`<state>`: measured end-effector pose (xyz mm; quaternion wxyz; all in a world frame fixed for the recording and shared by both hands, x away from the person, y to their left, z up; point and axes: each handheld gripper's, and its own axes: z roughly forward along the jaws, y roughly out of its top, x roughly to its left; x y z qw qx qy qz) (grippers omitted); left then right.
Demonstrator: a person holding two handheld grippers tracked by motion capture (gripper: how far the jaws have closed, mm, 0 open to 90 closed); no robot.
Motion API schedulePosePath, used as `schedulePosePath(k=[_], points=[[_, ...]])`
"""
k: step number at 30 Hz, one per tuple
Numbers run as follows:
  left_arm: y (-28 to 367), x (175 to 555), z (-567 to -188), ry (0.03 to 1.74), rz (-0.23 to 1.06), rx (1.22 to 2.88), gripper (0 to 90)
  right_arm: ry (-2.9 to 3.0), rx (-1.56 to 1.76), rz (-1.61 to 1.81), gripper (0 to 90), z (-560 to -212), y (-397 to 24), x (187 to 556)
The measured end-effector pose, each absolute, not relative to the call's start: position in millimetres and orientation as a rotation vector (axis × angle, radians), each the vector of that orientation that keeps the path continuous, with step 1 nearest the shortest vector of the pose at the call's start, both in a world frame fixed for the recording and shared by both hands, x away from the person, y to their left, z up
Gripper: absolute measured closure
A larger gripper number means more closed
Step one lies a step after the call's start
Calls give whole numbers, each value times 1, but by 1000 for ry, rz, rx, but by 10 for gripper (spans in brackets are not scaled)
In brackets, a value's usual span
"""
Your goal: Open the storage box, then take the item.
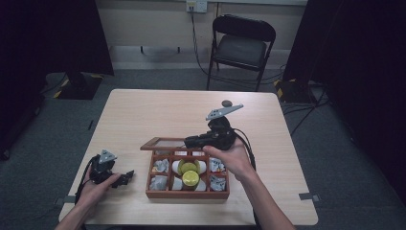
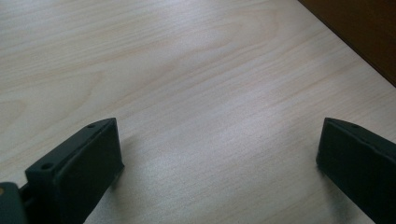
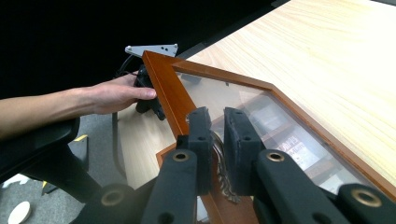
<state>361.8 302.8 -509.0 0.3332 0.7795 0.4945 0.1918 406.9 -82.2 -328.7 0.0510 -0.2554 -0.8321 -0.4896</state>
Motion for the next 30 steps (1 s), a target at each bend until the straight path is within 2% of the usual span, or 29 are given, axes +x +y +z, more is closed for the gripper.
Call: schedulePosePath(k=[13,15,18,20,26,30], points=[[302,361,-508,1295,501,2036,6,-2508,-812,-1471,818,-323,-82,416],[301,361,-505,1290,490,2056,42,-2505,-811,-1469,817,-323,-83,416],[300,360,-500,1275,468,2065,198,-2507,-811,-1468,818,-323,-82,416],[299,359,-498,1263,459,2062,170,-2504,-812,-1471,818,-323,-83,416],[294,349,-483,1187,414,2012,203,-2507,-812,-1469,818,-323,-82,416],[285,343,-476,1105,386,2056,219,-2505,-815,-1467,818,-322,-82,416]])
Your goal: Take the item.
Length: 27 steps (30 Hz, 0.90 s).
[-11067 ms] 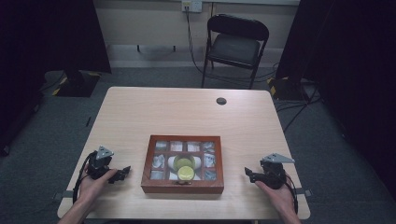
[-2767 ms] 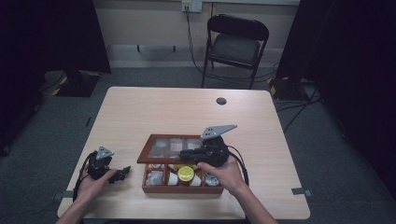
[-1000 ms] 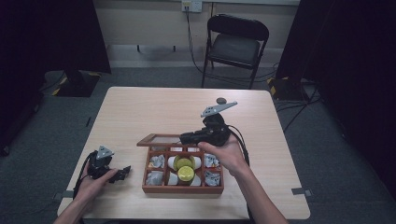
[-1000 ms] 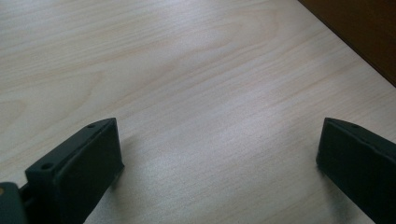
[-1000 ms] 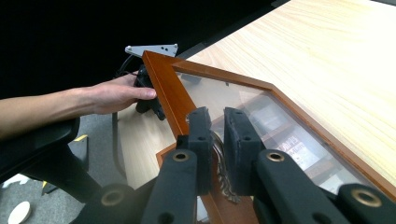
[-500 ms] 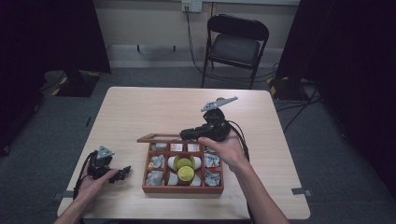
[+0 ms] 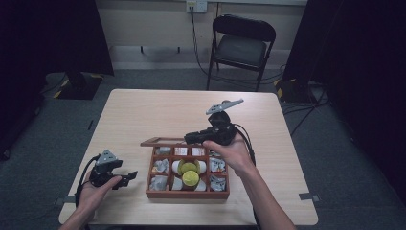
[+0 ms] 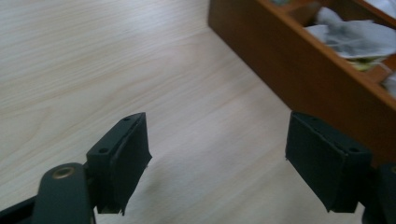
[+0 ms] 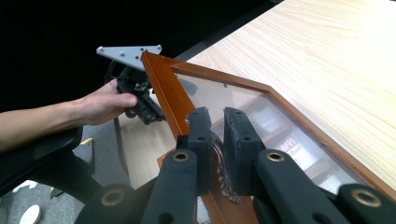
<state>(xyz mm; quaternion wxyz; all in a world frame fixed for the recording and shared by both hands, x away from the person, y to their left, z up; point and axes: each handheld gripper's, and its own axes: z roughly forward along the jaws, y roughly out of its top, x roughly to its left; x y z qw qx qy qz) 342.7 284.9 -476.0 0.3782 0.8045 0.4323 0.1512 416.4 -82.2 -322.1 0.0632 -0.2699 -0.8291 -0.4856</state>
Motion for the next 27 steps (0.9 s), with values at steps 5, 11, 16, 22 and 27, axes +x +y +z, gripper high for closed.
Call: schedulePosePath(k=[5,11,16,22,27], points=[[274,339,-469,1050,383,2090,250,-2507,-820,-1472,818,-322,-82,417],[262,333,-457,968,335,2069,252,-2508,-820,-1474,818,-321,-82,417],[251,327,-453,947,255,1979,329,-2505,-823,-1480,818,-321,-83,417],[237,325,-449,866,274,2030,328,-2507,-826,-1482,818,-320,-83,418],[224,329,-445,828,262,2039,340,-2515,-826,-1486,819,-318,-82,420]])
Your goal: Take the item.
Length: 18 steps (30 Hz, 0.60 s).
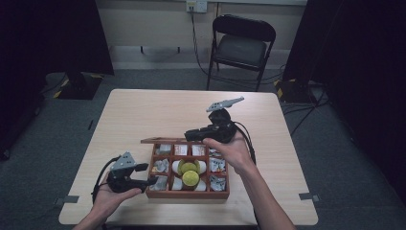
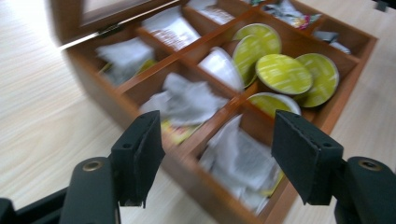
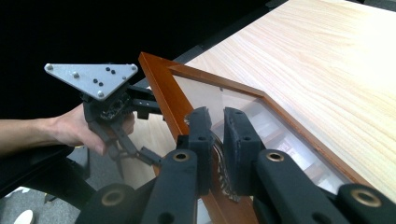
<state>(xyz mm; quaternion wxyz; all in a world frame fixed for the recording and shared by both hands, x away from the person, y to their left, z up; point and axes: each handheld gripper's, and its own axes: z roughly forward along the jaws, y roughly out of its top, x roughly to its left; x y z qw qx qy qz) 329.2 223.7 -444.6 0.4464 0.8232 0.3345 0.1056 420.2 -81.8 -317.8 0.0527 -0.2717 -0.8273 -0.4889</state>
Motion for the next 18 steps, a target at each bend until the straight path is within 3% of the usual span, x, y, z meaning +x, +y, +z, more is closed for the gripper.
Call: schedulePosePath(k=[18], points=[[152,340,-438,703,96,2096,380,-2513,-828,-1484,819,-318,-82,420]])
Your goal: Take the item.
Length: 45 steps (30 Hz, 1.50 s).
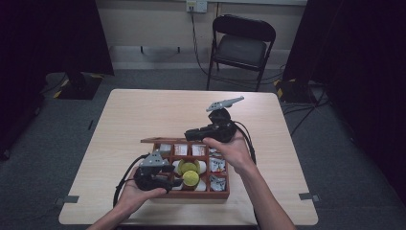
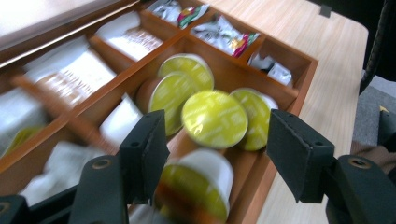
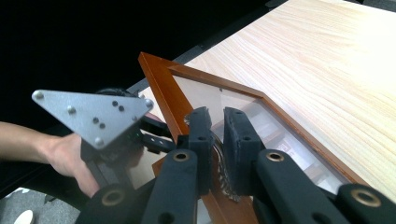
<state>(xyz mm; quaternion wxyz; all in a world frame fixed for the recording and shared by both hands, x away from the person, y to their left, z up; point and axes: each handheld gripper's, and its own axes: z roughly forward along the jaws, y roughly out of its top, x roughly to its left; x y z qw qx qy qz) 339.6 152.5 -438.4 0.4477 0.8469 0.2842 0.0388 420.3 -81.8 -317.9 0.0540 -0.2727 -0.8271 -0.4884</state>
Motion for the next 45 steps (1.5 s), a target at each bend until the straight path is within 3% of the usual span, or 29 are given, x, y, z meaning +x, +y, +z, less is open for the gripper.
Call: schedulePosePath(k=[10,15,23,45], points=[[122,352,-441,661,33,2183,391,-2513,-826,-1485,820,-318,-82,421],[115,358,-444,606,64,2279,361,-2512,-826,-1484,820,-318,-82,421],[107,370,-451,662,28,2353,313,-2514,-825,-1484,820,-317,-82,421],[94,373,-461,636,35,2418,337,-2519,-826,-1484,820,-317,-81,421]])
